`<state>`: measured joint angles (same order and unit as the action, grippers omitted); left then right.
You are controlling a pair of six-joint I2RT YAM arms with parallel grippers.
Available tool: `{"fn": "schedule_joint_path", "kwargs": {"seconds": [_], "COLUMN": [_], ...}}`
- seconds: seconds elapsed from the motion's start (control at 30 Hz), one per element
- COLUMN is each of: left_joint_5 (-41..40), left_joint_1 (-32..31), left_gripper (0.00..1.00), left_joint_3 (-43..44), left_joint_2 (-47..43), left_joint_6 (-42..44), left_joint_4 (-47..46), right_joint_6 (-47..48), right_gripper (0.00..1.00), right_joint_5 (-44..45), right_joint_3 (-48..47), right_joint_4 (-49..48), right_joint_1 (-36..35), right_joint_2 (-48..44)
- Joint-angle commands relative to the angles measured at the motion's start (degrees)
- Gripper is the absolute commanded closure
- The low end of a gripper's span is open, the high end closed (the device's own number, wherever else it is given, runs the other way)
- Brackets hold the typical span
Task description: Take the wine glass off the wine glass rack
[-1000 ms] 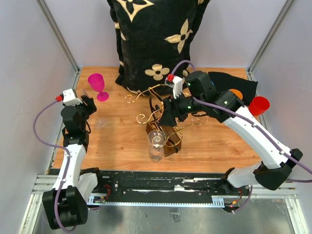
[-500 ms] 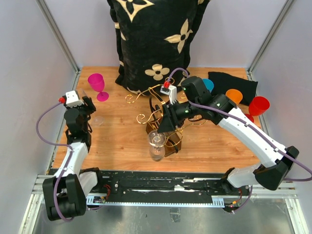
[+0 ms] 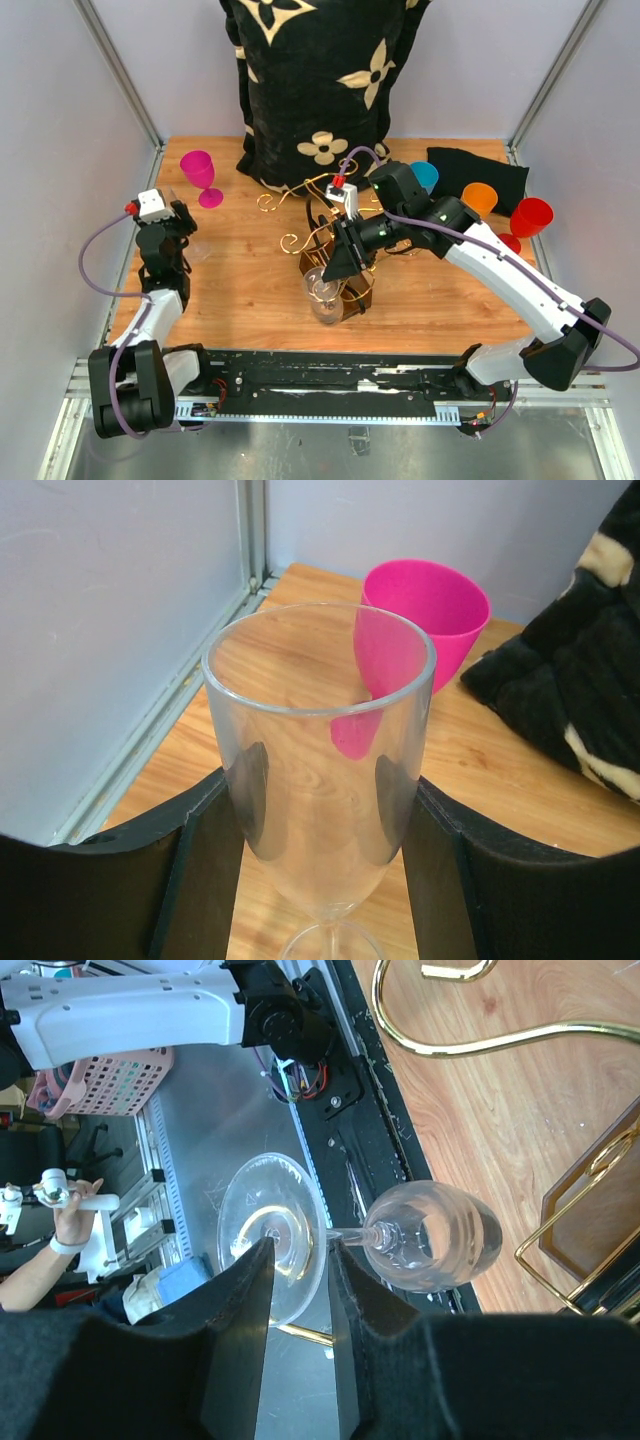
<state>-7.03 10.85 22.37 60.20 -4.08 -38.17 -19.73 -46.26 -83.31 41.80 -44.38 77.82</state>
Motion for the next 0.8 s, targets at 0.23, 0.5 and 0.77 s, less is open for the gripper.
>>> {"fn": "schedule_joint_path", "kwargs": {"seconds": [0.23,0.5,0.77], "left_joint_5": [-8.2,-12.89,-13.79], "left_joint_1": [-2.65,-2.93,-2.9], "left_gripper": [0.8,0.72,0.72], "left_joint_3": [1.55,2.74,6.01], "left_joint_2": [7.25,14.54,20.82], "left_joint_6": [3.33,5.23,6.65], "left_joint_4": [-5.67,-16.21,-21.06], "right_joint_6": [0.77,-0.33,0.42], "right_gripper": [0.69,0.71,0.78], "right_joint_5": [-3.39,-5.07,-6.03], "right_joint_3": [1.87,2.47,2.08], "right_joint_4": [-1.14,-1.97,-0.78], "right_joint_1": [0.27,0.13,0.02], "right_joint_2": [-2.32,-3.17,-3.49]}}
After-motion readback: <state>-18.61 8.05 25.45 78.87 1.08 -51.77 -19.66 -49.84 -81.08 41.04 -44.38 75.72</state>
